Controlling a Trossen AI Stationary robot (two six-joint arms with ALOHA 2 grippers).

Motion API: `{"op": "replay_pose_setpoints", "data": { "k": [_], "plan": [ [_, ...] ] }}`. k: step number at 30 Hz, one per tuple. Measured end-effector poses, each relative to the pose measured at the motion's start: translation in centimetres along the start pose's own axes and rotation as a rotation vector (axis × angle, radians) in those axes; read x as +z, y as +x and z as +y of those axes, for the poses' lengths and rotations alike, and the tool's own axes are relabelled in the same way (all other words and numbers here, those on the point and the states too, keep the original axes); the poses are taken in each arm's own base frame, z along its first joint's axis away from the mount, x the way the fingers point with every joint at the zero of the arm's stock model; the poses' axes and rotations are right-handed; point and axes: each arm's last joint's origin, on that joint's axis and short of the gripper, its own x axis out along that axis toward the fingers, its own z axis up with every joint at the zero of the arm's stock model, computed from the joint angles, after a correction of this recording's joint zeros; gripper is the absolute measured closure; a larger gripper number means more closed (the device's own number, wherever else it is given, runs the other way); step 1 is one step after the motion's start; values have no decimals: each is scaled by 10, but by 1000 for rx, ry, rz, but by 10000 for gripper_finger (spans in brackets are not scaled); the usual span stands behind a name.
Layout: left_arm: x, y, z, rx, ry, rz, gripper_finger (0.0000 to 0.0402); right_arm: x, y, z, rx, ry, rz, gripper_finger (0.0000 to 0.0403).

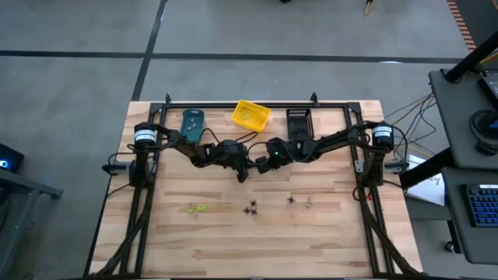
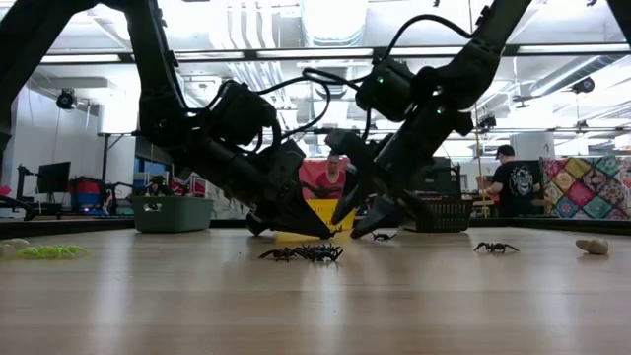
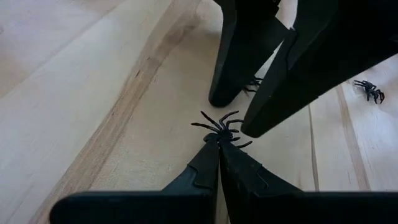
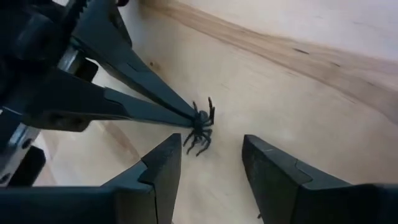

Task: Sort Halloween decoration
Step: Put the black spider toy into the black bin

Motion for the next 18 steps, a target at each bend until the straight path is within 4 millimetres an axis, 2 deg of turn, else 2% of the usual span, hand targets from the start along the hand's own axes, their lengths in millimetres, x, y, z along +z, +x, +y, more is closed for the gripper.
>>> {"op": "replay_pose_setpoints", "data": {
  "k": [10,18],
  "plan": [
    [0,0,0,0,-2,1,402,1,5,0,25,-21,-18,281],
    [0,0,0,-1,-3,1,402,0,8,-2,18,-20,-16,338]
  ]
}}
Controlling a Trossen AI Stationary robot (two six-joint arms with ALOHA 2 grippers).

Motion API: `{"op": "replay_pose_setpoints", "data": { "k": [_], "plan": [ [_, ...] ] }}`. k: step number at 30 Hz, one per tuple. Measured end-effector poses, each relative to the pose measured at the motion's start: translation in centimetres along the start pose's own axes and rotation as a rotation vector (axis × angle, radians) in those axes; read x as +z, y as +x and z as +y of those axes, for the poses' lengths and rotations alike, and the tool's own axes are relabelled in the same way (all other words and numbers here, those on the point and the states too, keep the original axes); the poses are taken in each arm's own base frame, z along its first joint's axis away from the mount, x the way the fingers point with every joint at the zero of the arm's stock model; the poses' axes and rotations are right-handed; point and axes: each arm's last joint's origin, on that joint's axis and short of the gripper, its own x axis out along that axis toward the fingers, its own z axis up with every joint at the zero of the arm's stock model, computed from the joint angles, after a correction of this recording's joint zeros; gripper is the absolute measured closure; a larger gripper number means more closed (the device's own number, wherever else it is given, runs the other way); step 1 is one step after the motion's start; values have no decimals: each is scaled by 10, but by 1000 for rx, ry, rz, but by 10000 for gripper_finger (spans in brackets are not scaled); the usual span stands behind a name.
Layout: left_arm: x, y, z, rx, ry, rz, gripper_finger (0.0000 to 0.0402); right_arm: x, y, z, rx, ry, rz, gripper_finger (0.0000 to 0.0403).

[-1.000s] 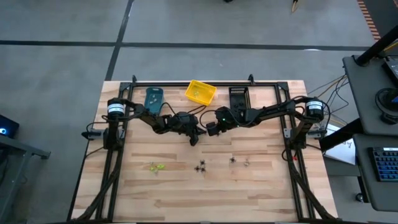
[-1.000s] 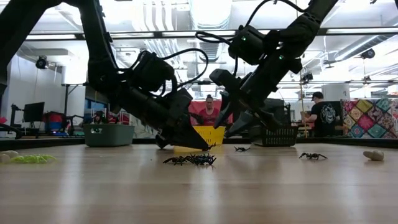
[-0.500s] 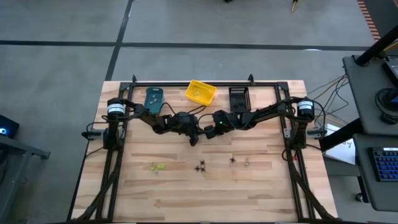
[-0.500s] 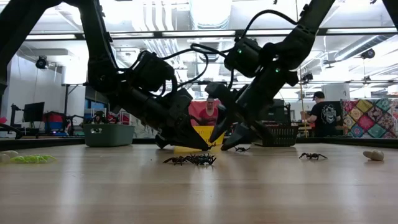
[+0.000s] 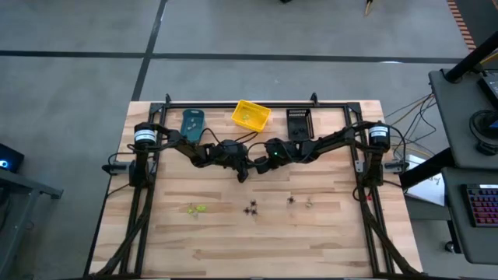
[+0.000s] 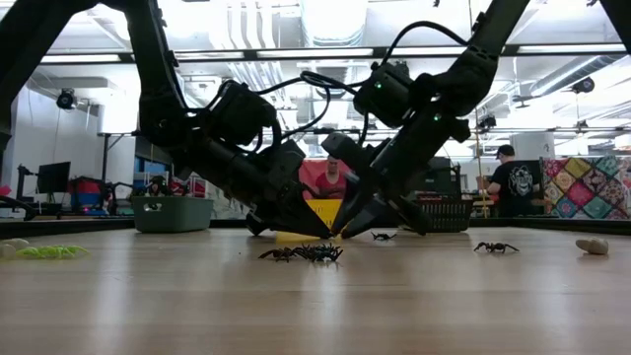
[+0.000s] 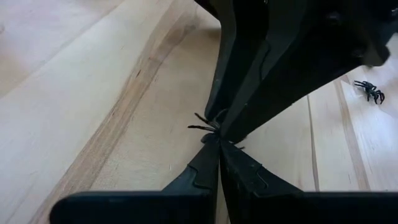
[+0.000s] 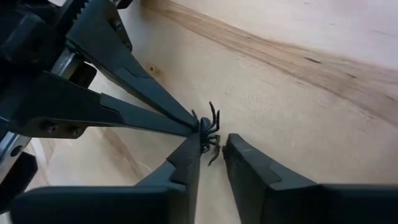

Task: Sort Halloween decoration
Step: Put the black spider toy into the black bin

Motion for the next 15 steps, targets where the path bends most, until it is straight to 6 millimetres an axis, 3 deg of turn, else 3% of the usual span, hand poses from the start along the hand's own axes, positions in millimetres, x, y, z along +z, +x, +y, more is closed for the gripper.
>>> {"op": "replay_pose_setpoints", "data": {
  "k": [5,15],
  "plan": [
    [0,0,0,-1,-2,1,402,0,0,1,8,-7,-5,386],
    [16,-10,-7,-21,-9,-53,402,1,-2,3,19,-8,-8,394]
  ]
}}
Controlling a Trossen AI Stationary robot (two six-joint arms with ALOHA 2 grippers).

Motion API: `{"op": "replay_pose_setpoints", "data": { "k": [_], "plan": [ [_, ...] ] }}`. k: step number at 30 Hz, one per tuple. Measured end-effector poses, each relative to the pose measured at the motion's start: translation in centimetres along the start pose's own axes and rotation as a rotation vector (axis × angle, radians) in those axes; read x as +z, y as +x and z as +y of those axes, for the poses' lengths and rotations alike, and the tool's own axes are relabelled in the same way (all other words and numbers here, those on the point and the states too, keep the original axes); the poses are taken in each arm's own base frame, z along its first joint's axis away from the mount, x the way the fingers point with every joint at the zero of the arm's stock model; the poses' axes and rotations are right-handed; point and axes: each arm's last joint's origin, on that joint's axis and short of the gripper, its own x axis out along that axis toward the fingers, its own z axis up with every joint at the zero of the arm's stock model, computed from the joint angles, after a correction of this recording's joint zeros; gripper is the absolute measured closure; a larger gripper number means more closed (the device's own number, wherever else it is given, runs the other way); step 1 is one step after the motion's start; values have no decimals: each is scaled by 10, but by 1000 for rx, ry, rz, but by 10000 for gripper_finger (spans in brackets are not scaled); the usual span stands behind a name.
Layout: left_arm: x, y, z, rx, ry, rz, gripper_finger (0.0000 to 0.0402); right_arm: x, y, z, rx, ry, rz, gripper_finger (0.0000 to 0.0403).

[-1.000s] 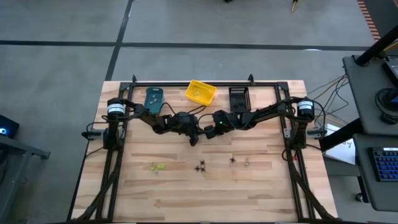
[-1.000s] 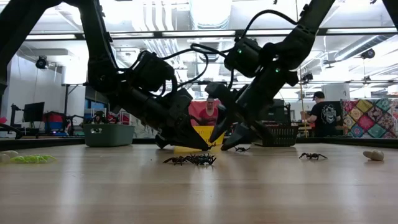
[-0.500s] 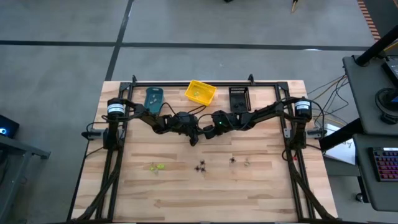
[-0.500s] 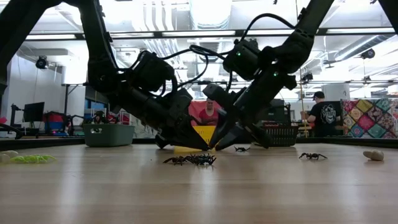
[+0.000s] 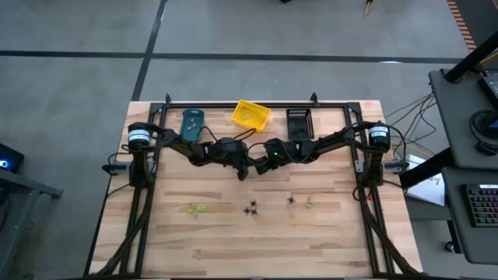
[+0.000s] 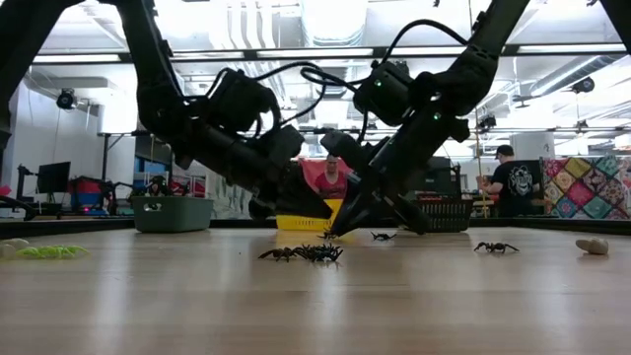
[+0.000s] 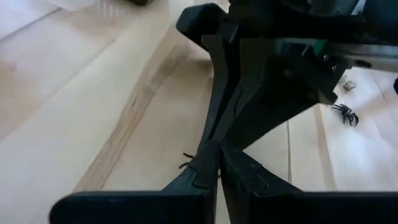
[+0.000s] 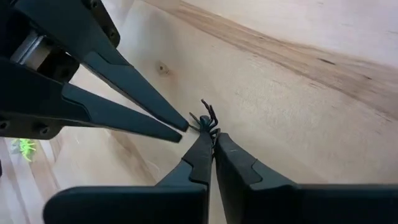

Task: Sort Halloween decoration
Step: Put the black spider toy into the black bin

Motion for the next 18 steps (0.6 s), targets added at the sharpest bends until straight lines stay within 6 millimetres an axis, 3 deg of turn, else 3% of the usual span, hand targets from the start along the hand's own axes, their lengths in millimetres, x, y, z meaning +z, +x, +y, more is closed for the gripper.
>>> {"op": "replay_pose_setpoints", "data": {
  "k": [9,18],
  "plan": [
    [16,-26,-7,7,10,2,402,6,-19,11,23,-18,-20,394],
    [51,-77,-27,6,60,-10,402,22,-63,27,58,-43,-95,394]
  ]
}}
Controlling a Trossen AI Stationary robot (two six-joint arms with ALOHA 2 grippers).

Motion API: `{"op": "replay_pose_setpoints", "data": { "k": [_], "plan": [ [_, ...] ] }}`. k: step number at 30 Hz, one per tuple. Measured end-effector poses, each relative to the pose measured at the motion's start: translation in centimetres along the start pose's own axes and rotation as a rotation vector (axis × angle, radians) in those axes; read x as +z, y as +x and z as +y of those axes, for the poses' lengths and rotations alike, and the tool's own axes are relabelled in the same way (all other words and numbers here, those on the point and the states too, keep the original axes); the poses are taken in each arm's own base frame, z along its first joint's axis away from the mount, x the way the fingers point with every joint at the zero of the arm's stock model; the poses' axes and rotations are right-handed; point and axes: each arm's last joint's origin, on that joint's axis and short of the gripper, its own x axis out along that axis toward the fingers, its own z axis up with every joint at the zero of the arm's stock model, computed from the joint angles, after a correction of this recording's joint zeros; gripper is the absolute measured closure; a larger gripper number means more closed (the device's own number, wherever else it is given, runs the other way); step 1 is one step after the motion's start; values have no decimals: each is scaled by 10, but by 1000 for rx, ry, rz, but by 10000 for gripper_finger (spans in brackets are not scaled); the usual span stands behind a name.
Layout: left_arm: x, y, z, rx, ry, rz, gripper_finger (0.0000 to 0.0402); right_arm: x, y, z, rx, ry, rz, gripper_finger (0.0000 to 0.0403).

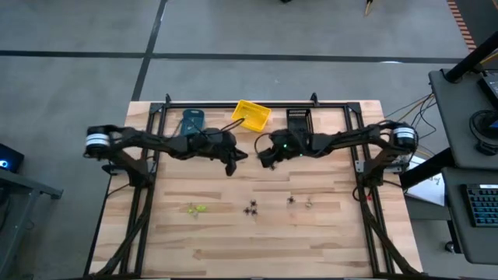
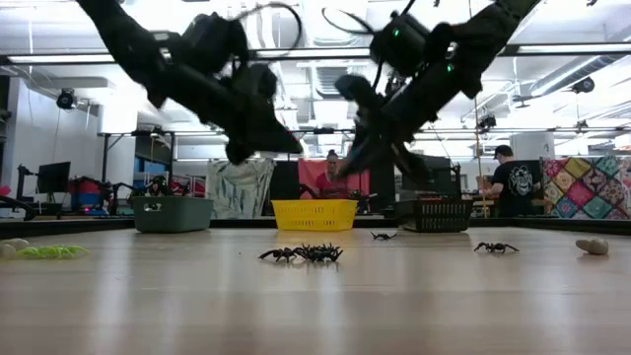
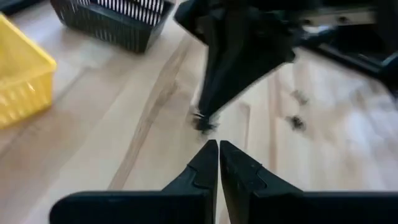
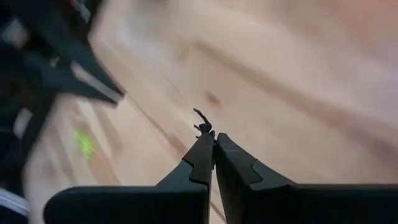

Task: Sort Halloween decoration
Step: Put the black spider toy into the black bin, then put the gray skull toy into the blue bin

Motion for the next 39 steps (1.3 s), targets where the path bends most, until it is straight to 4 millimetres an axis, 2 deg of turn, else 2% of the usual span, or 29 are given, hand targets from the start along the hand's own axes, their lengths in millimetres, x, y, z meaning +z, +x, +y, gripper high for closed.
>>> {"op": "replay_pose_setpoints", "data": {
  "k": [4,8,13,17,21,25,33,39],
  "plan": [
    [13,-24,-7,2,8,-29,402,17,-23,-1,-16,6,-67,394],
    [24,-45,-12,20,12,-80,402,33,-48,-12,-116,1,-126,394],
    [37,-63,-17,46,18,-161,402,53,-82,-48,-351,50,-166,394],
    [40,-70,-18,58,19,-191,402,62,-97,-81,-526,143,-140,394],
    [39,-70,-18,60,14,-181,402,68,-95,-99,-574,192,-133,394],
    [36,-67,-17,67,-12,-149,402,70,-90,-106,-590,193,-118,391],
    [30,-67,-15,80,-81,-93,402,72,-90,-106,-586,173,-120,333],
    [22,-67,-14,81,-166,-5,402,79,-93,-98,-541,160,-133,302]
  ]
}}
